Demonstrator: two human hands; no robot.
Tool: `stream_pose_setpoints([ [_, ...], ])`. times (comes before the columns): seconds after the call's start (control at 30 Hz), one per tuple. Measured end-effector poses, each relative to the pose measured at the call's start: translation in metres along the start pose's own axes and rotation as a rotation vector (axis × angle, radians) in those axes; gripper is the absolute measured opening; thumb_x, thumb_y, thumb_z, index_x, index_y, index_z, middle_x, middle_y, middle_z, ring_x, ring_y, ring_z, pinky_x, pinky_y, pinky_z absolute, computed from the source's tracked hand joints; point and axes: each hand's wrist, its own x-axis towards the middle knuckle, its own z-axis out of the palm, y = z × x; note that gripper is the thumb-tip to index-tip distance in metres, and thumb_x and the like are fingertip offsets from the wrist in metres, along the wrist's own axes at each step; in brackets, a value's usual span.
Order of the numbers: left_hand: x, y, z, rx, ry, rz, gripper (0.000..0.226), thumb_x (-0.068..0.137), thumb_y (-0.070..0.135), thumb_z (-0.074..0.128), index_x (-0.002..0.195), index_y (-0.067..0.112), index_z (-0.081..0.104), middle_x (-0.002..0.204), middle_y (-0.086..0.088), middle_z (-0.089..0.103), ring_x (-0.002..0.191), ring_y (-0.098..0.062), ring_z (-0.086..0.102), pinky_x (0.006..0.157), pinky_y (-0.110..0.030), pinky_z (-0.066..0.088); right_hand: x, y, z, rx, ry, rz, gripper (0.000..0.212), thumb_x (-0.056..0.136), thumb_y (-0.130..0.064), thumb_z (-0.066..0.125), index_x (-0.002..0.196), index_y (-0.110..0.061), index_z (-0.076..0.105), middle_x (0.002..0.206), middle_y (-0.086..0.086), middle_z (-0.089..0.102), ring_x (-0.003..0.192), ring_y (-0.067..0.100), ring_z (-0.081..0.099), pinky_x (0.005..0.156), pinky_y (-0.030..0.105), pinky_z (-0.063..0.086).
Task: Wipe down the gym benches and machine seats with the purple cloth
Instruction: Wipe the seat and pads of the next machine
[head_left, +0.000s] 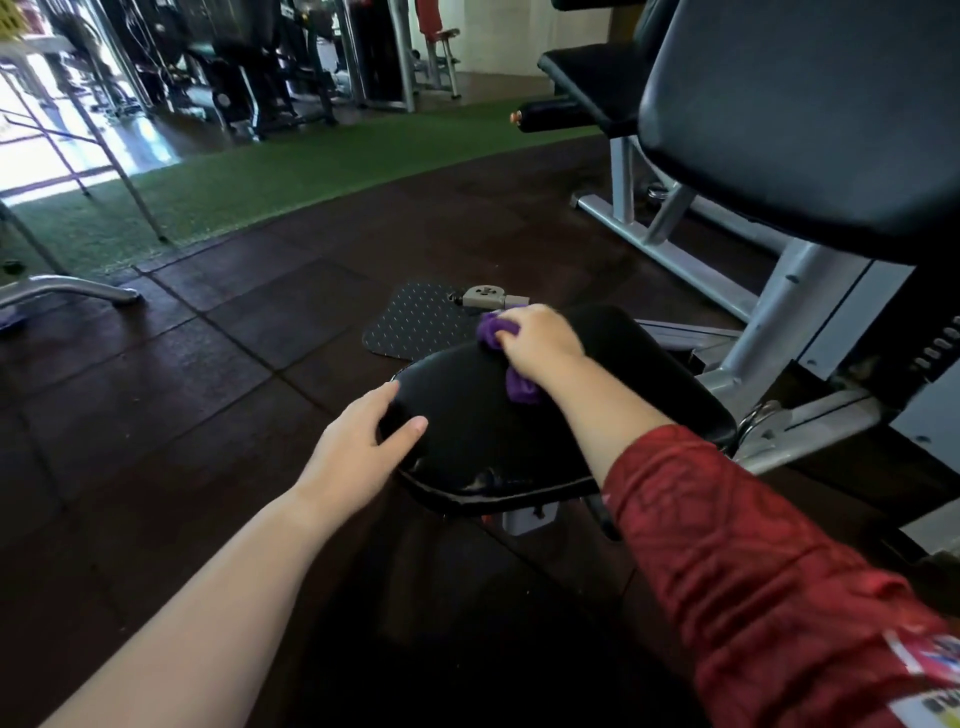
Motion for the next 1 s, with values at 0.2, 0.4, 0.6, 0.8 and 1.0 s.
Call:
stream_pose_setpoints([
  [0.2, 0.0, 0.001, 0.007, 0.065, -0.034, -0.023, 0.065, 0.09, 0.042, 0.06, 0.146, 0.016, 0.039, 0.151, 0.001, 0.037, 0.141, -0.011, 0.028, 0.112, -0.02, 0.017, 0.019, 0.082, -0.038, -0.116, 0.11, 0.276, 0.034, 0.091, -0.033, 0.044, 0.12, -0.028, 0.062, 0.126, 0.012, 0.051, 0.116, 0.033, 0.05, 0.095, 0.031, 0.039],
  [0.4, -0.003, 0.0, 0.007, 0.012, -0.066, -0.042, 0.067, 0.091, 0.042, 0.06, 0.148, 0.016, 0.035, 0.154, 0.002, 0.032, 0.144, -0.007, 0.02, 0.109, -0.014, 0.01, 0.018, 0.065, -0.042, -0.193, -0.013, 0.243, 0.037, 0.091, -0.039, 0.047, 0.127, -0.035, 0.053, 0.131, 0.012, 0.045, 0.118, 0.035, 0.046, 0.095, 0.035, 0.04],
  [0.6, -0.01, -0.015, -0.006, -0.217, 0.045, -0.141, 0.068, 0.086, 0.038, 0.067, 0.145, 0.016, 0.04, 0.145, 0.0, 0.044, 0.128, -0.006, 0.043, 0.103, -0.021, 0.037, -0.017, -0.018, -0.004, -0.14, -0.219, -0.224, 0.037, 0.086, -0.046, 0.053, 0.123, -0.037, 0.057, 0.129, 0.003, 0.052, 0.117, 0.028, 0.05, 0.099, 0.038, 0.041],
  [0.8, -0.016, -0.033, -0.019, -0.211, 0.119, -0.168, 0.062, 0.09, 0.034, 0.062, 0.143, 0.011, 0.041, 0.144, -0.006, 0.046, 0.126, -0.007, 0.047, 0.097, -0.015, 0.034, -0.075, -0.072, 0.01, -0.056, -0.248, -0.453, 0.038, 0.089, -0.038, 0.057, 0.126, -0.031, 0.056, 0.134, 0.0, 0.048, 0.121, 0.022, 0.045, 0.1, 0.038, 0.04],
  [1.0, -0.011, -0.021, -0.013, -0.182, 0.135, -0.103, 0.052, 0.094, 0.035, 0.055, 0.141, 0.014, 0.046, 0.142, -0.003, 0.049, 0.123, -0.007, 0.048, 0.086, 0.002, 0.029, -0.142, -0.058, -0.004, -0.028, -0.215, -0.632, 0.038, 0.088, -0.031, 0.061, 0.125, -0.026, 0.058, 0.137, 0.002, 0.047, 0.128, 0.021, 0.04, 0.104, 0.036, 0.038],
])
